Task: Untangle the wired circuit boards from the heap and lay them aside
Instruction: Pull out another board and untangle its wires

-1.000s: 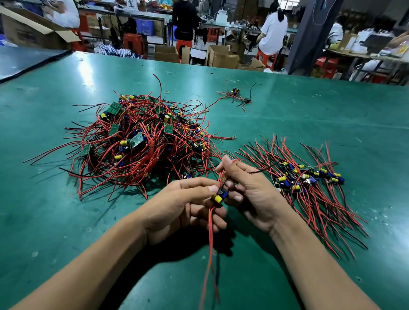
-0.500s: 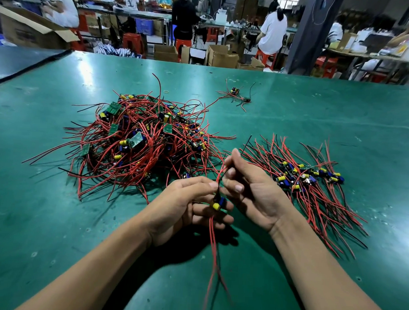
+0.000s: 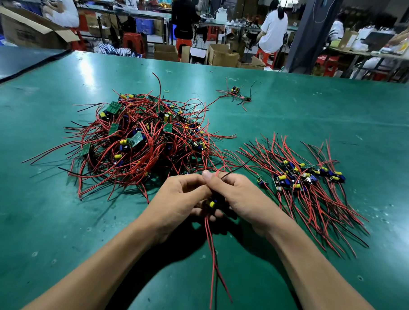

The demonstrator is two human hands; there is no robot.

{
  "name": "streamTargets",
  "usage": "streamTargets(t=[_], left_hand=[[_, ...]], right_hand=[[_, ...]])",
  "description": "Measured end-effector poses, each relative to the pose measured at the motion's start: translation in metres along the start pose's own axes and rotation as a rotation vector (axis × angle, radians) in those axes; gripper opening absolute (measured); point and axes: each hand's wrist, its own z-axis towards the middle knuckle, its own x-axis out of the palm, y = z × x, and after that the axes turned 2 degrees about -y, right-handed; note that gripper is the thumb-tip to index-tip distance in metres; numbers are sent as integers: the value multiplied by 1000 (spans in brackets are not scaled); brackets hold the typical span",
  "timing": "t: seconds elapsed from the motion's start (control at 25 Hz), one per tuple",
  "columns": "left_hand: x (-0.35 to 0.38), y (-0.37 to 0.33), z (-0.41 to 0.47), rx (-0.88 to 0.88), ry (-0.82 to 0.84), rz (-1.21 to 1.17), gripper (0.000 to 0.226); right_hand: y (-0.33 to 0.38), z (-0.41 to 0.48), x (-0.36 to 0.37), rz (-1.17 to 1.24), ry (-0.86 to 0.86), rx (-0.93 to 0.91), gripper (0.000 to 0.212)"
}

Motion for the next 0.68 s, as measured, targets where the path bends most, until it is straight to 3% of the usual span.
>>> streamTargets(t=[0.2,0.48,0.56,0.68], left_hand=[[-2,1,0,-28,36,47,11],[0,-7,-1,-128,-2,-164,14],[0,-9,-2,-159,-3,-174,21],[-1,-11,-2,-203,16,-178,32]], right_hand=[[0,1,-1,-29,-16,30,40],[5,1,-17,-55,-90,-21,22],[6,1,-21,-78,-135,-44,18],[5,-1,-19,49,-70,-39,19]])
